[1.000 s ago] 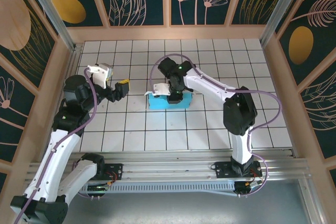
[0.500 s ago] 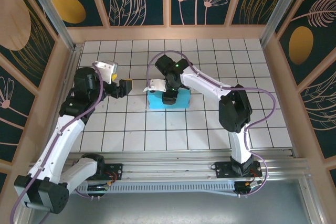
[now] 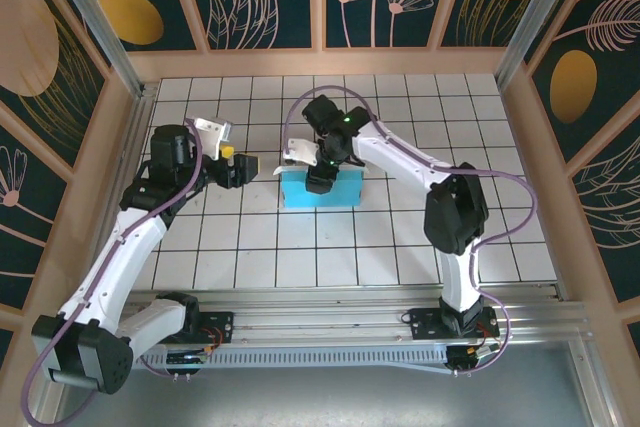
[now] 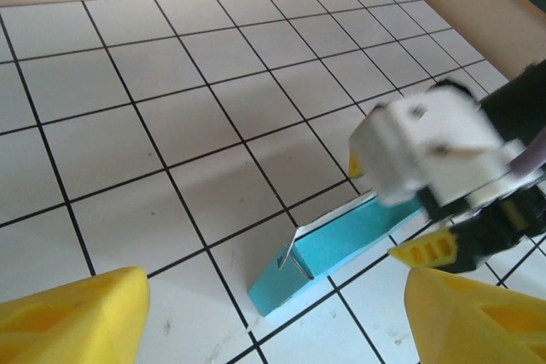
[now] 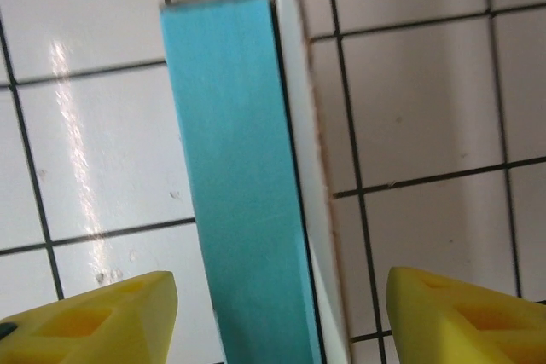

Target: Fold the paper box

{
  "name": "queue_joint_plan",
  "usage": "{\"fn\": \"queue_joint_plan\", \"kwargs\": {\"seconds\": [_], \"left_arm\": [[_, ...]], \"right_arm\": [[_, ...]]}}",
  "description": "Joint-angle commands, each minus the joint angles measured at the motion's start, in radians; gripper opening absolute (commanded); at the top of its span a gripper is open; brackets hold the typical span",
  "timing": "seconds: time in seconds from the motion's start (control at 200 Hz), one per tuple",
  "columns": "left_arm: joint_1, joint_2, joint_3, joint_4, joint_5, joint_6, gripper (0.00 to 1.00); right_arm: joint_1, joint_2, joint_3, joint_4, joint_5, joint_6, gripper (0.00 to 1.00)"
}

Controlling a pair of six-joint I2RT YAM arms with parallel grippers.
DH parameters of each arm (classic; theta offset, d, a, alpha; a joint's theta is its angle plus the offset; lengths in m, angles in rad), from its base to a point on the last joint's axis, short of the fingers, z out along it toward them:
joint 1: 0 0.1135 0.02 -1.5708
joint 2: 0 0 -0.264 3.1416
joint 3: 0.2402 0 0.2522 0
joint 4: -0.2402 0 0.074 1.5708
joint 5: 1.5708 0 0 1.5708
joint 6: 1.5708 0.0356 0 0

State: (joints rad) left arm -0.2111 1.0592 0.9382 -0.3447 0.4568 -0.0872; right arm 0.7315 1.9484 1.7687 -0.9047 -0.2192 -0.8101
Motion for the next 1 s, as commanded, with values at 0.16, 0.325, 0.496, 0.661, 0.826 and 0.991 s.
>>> {"fn": "queue_joint_plan", "kwargs": {"seconds": [0.16, 0.325, 0.496, 0.661, 0.826, 0.991], "left_arm": [[-0.002, 0.028, 0.054, -0.012, 0.092, -0.047, 0.75], [-0.004, 0.087, 0.067, -0.009, 0.066, -0.144, 0.68], [-0.002, 0.149, 0.077, -0.040, 0.070, -0.170, 0.65], [-0.004, 0.191, 0.077, -0.036, 0.164, -0.152, 0.65], [-0.004, 0.225, 0.076, -0.031, 0.182, -0.165, 0.65], [-0.004, 0.243, 0.058, -0.021, 0.201, -0.177, 0.65]], "right_arm": [[-0.158, -0.350, -0.285, 0.457, -0.227, 0.490, 0.66], [-0.349, -0.534, -0.500, 0.571, -0.260, 0.972, 0.56], [-0.499, -0.636, -0.651, 0.550, -0.425, 1.078, 0.55], [-0.522, -0.625, -0.703, 0.512, -0.477, 1.016, 0.54], [-0.515, -0.569, -0.728, 0.520, -0.494, 0.995, 0.51], [-0.488, -0.535, -0.731, 0.533, -0.489, 0.974, 0.48]]}}
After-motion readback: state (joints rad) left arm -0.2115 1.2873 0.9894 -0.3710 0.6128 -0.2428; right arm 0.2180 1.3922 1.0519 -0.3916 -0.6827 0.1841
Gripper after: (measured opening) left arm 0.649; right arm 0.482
